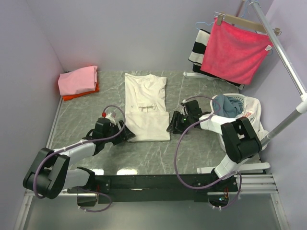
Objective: Fold and stack the t-shirts
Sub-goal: Fold the tshirt
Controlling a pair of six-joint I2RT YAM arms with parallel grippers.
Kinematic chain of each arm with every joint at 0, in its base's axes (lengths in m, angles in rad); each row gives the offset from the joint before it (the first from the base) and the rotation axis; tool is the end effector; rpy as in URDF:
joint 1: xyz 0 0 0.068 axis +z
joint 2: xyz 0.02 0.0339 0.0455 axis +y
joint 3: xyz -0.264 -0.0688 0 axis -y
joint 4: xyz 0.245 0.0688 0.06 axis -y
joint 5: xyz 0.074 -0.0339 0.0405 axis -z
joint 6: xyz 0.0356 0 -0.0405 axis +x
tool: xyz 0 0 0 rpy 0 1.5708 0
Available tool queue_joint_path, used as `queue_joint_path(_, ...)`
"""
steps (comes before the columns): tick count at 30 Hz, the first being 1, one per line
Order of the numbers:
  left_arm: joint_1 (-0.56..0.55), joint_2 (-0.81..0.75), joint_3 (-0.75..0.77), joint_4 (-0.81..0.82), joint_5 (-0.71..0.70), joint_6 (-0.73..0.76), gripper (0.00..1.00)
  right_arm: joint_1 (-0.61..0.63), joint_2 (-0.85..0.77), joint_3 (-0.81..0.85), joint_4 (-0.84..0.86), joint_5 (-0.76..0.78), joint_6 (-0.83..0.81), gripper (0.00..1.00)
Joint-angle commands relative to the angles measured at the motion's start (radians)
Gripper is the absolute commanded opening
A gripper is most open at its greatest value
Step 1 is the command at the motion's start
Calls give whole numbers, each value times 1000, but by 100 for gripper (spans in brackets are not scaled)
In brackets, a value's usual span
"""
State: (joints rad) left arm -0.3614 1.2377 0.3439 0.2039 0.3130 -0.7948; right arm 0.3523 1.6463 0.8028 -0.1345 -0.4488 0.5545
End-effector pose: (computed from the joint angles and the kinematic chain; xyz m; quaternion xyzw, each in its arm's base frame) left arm 0.1992 -0.0870 0.1410 -0.1272 0.8869 -0.3482 0.2757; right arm 0.2827 0.1204 0.1457 0.0294 0.9342 0.3160 0.1628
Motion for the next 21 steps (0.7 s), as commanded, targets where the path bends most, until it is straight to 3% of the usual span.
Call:
queue_joint_path(1,1,-7,-20,-90,-55,16,92,-7,-33,-47,-54,35,-25,59)
queue_joint_path(6,-1,25,-17,-48,-60,9,95,-1,-8,-91,16,-54,21,59)
queue_joint_path(15,-40,180,16,60,-69,-12,83,62,90,-67,76,-80,61,57)
queue_joint_path(18,-56,232,39,74,-72,-11,74,62,128,-67,120,-103,82,53)
queue_joint_path(21,-79,276,55,81,-77,-14,46,60,156,-50,133,-114,87,37)
